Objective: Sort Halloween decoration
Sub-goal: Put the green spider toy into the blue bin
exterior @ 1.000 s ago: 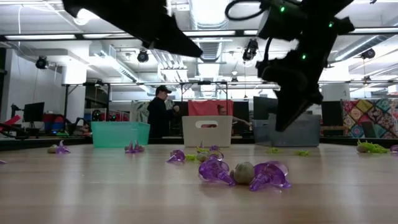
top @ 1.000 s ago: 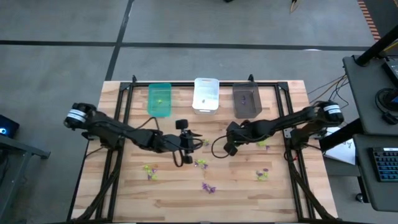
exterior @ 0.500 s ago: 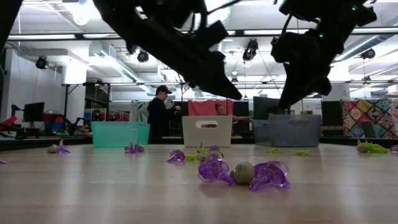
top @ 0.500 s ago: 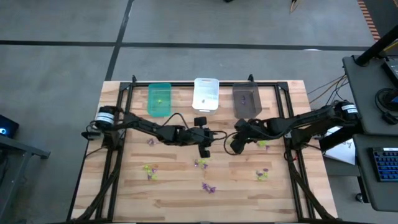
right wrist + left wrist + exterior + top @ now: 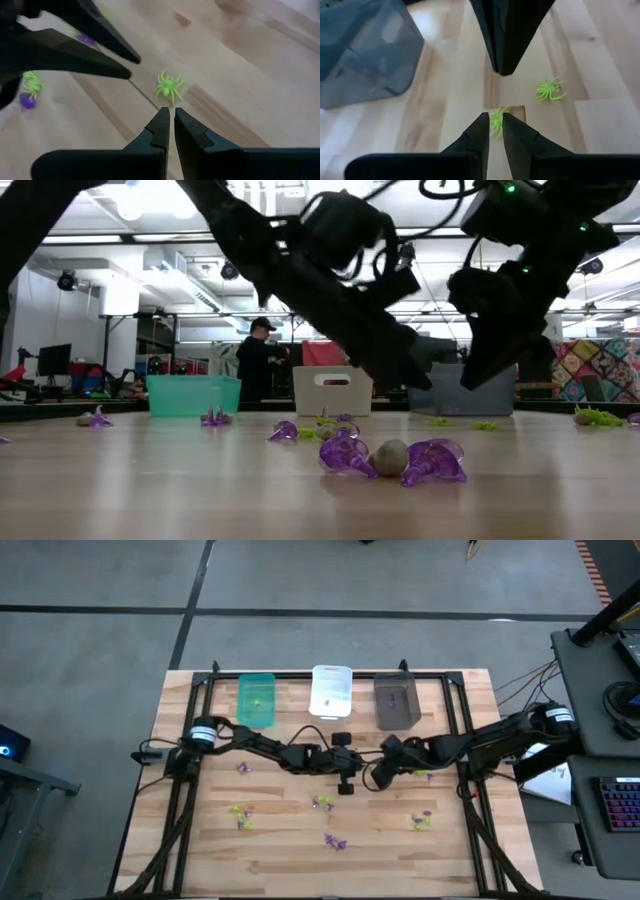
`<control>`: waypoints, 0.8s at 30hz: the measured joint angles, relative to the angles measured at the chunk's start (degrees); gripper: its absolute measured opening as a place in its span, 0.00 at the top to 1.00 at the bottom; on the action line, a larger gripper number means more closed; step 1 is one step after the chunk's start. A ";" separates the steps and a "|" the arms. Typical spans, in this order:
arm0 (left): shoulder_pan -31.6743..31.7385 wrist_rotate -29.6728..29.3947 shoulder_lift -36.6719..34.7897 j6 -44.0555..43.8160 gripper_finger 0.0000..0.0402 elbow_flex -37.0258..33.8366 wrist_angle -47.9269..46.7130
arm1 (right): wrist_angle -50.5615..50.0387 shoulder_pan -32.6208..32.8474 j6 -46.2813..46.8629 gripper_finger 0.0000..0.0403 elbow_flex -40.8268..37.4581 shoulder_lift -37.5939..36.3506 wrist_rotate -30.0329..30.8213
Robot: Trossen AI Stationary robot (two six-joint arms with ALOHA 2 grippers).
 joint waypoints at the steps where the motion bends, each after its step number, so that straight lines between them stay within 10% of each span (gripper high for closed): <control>1: 0.04 0.04 0.49 0.02 0.91 0.31 0.14 | 0.03 0.02 0.20 0.96 -0.25 0.15 -0.02; 12: 1.25 0.91 4.73 -1.74 0.91 3.33 -0.06 | 8.41 -0.02 3.36 0.93 -2.19 1.97 0.49; 24: 2.98 6.04 5.35 -4.10 0.91 3.11 -0.76 | 10.07 -0.02 7.45 0.67 -2.54 5.55 0.25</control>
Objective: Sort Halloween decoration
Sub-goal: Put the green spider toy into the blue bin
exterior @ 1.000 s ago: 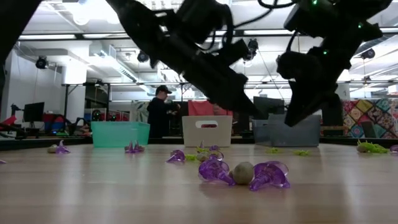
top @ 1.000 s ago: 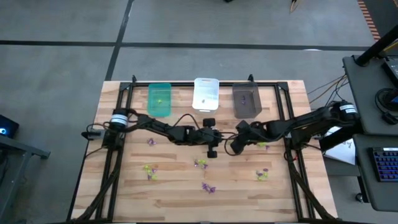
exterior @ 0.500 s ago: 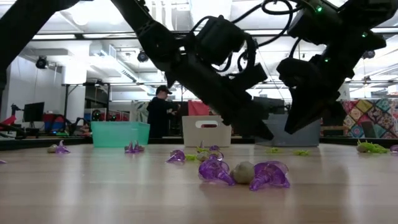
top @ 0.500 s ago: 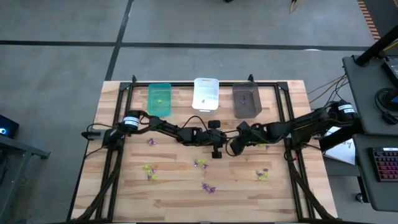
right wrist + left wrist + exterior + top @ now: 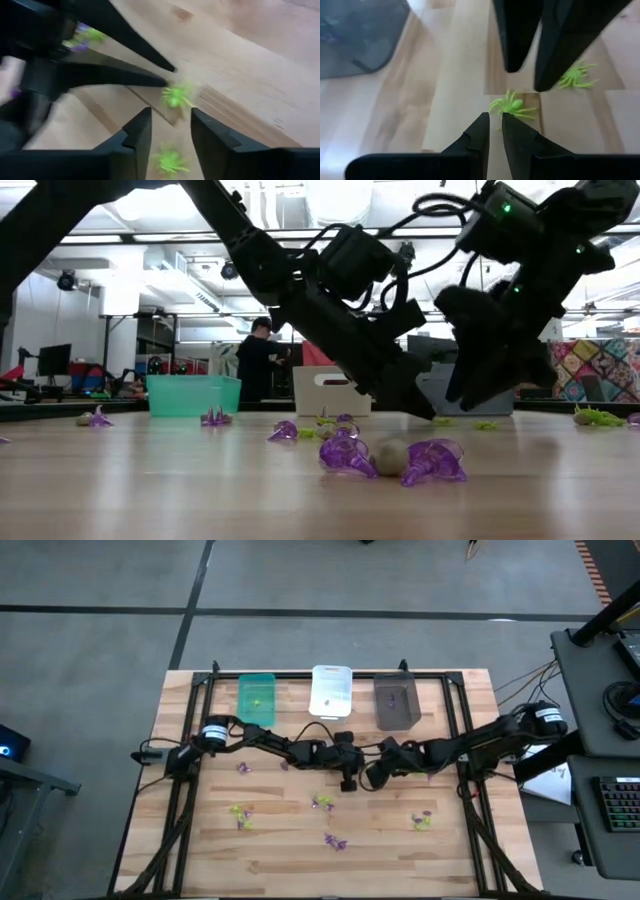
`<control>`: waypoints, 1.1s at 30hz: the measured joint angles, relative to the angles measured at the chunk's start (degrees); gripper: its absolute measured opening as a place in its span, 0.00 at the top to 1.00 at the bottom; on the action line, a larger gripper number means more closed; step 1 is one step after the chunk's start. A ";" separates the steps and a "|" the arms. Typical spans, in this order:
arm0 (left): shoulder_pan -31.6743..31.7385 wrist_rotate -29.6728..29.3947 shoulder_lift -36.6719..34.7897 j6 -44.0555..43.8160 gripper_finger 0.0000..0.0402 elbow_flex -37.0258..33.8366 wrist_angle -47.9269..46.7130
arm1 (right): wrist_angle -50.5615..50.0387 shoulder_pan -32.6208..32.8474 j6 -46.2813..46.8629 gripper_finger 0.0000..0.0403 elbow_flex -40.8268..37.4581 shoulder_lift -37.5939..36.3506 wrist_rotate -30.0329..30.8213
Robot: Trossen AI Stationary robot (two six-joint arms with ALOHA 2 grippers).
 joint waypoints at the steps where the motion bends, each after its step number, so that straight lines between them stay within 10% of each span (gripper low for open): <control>1: 0.08 0.58 0.23 -0.24 0.91 0.11 0.19 | 0.18 0.00 0.49 0.65 -0.03 0.52 0.00; 16: 0.21 0.77 2.18 -1.74 0.91 0.59 0.85 | 2.69 -0.02 -2.63 0.54 0.08 5.08 1.40; 33: 0.21 0.78 2.27 -2.01 0.91 0.55 0.93 | 5.50 -0.17 -9.86 0.75 0.10 6.96 4.11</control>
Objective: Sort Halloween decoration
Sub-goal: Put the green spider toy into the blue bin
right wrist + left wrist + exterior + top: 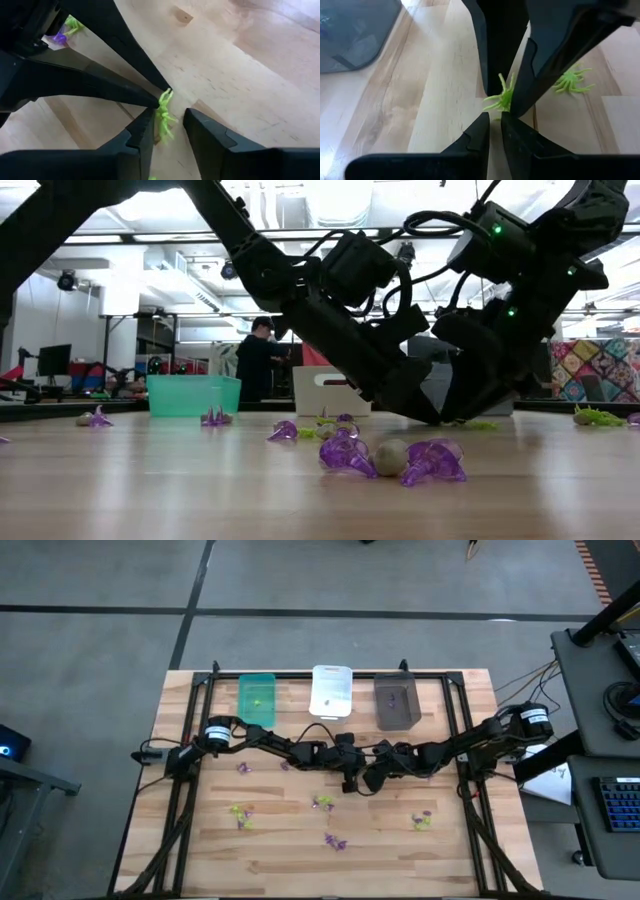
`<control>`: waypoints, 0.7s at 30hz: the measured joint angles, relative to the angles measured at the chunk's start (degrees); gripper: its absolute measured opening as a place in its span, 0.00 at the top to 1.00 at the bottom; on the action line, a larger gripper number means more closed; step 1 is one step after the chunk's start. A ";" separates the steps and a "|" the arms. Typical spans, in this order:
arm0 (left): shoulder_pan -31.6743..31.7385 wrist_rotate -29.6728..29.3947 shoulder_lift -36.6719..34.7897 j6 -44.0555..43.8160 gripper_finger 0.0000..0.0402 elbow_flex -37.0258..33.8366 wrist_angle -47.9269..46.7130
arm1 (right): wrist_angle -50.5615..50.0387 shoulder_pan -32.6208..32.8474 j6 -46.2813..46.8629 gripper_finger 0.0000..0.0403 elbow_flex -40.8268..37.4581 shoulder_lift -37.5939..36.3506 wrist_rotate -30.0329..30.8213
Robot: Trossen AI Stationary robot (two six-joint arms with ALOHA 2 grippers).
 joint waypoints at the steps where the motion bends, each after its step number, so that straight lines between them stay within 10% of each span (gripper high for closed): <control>1: 0.00 0.01 0.00 0.00 0.91 0.00 0.00 | 0.00 0.02 -0.05 0.77 0.00 0.00 0.24; 21: 0.17 -0.33 -9.10 2.23 0.91 -1.11 -7.63 | -0.40 0.02 -4.97 0.97 0.00 -8.59 0.37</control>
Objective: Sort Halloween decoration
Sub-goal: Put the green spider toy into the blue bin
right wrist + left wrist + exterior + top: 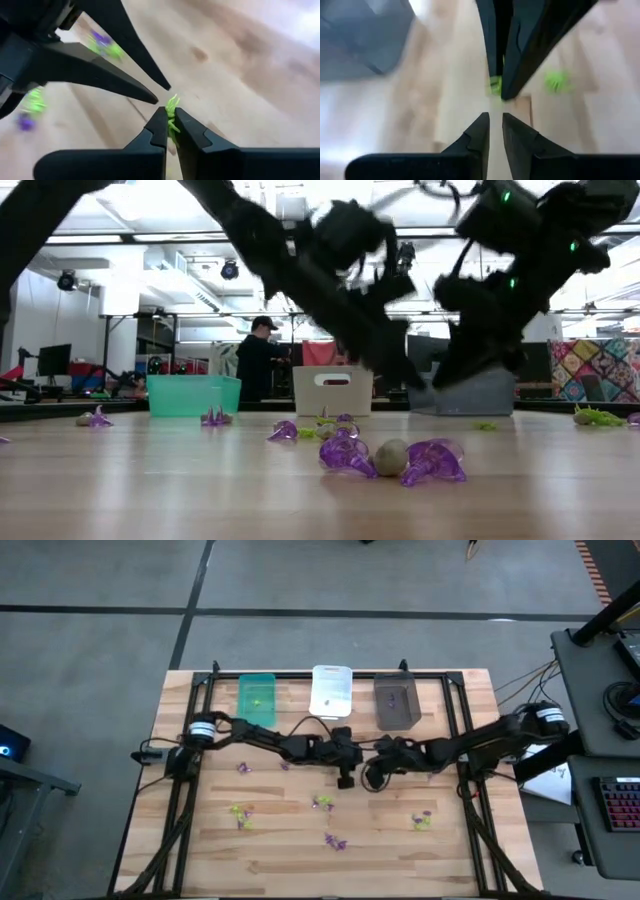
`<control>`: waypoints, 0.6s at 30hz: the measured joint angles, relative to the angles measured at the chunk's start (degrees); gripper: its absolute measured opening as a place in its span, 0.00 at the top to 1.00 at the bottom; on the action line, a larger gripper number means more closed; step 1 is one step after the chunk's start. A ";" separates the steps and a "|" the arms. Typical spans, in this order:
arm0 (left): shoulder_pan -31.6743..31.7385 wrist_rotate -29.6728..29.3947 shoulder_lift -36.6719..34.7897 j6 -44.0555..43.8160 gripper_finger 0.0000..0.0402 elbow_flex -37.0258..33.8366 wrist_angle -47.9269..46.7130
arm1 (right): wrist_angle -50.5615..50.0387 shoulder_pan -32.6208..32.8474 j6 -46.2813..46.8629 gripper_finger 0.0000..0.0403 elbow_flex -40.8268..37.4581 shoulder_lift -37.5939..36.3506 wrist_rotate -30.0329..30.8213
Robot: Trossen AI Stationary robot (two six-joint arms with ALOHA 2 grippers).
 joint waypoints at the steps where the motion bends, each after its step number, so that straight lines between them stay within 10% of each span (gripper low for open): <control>1: 0.04 -0.06 -1.32 0.45 0.91 -0.22 -0.12 | 0.02 0.02 -0.71 0.97 0.00 -1.58 0.10; 18: 0.42 -5.86 -35.22 3.29 0.91 -21.47 3.38 | 7.53 -2.05 -11.02 0.98 0.07 -15.91 8.11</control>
